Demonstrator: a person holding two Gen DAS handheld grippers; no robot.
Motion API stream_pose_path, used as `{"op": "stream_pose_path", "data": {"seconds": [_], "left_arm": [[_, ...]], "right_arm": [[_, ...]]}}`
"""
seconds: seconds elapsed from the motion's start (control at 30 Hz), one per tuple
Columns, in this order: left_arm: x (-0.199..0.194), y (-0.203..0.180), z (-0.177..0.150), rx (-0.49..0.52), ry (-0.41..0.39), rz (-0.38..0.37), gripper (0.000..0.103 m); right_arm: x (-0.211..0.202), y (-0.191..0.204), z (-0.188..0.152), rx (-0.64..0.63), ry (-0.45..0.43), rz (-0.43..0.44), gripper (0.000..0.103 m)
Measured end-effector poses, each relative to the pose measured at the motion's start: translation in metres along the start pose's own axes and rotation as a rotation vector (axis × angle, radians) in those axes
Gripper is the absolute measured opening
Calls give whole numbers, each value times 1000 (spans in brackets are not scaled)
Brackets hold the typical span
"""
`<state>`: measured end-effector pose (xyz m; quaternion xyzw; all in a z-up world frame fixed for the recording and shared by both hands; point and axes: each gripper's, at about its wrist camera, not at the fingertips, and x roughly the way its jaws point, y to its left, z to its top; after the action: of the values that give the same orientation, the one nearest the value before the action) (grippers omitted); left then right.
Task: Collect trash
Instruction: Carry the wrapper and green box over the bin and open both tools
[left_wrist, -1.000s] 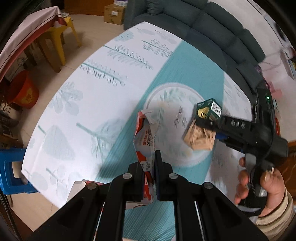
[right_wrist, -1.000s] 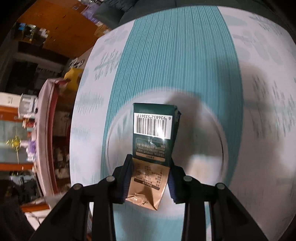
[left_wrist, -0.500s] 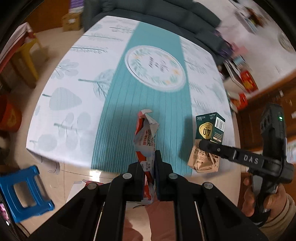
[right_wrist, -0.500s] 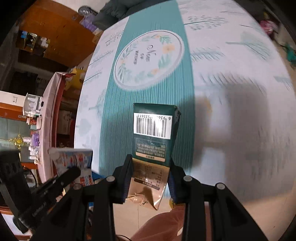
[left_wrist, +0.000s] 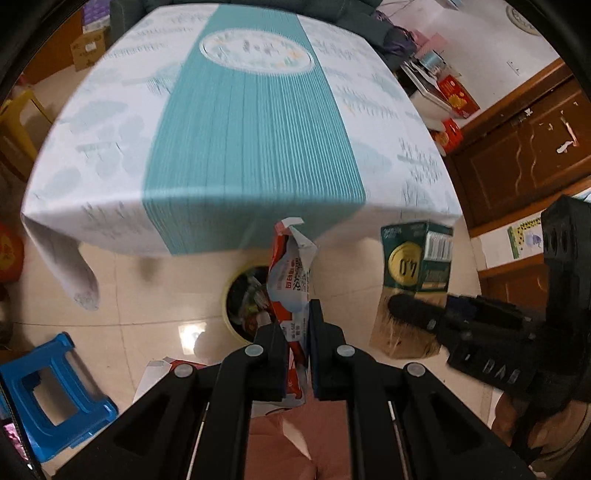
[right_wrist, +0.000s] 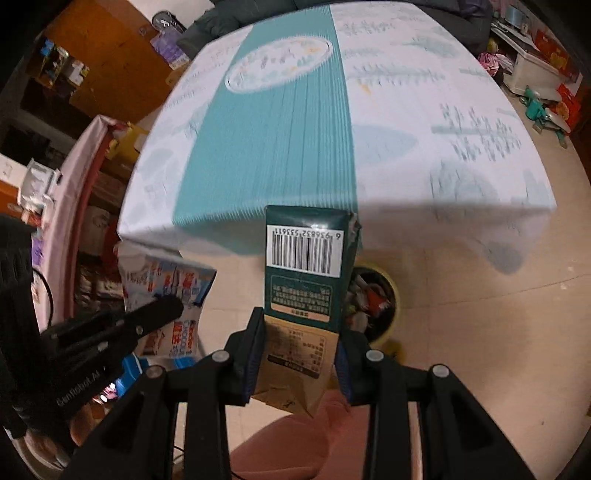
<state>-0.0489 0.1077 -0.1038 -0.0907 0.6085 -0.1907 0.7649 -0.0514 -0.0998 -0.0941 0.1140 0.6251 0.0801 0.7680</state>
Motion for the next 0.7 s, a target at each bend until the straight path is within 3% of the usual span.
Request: {"op": "stream_pose_path", "data": {"seconds": [0.13, 0.37, 0.7], "left_arm": [[39, 2, -14, -29, 29, -23, 7], [130, 14, -36, -55, 82, -10, 7], [246, 41, -50, -75, 104, 51, 10]], "right_arm": [[29, -18, -22, 4, 42, -29, 34], [121, -76, -52, 82, 116, -30, 34], [238, -136, -57, 125, 138, 20, 34]]}}
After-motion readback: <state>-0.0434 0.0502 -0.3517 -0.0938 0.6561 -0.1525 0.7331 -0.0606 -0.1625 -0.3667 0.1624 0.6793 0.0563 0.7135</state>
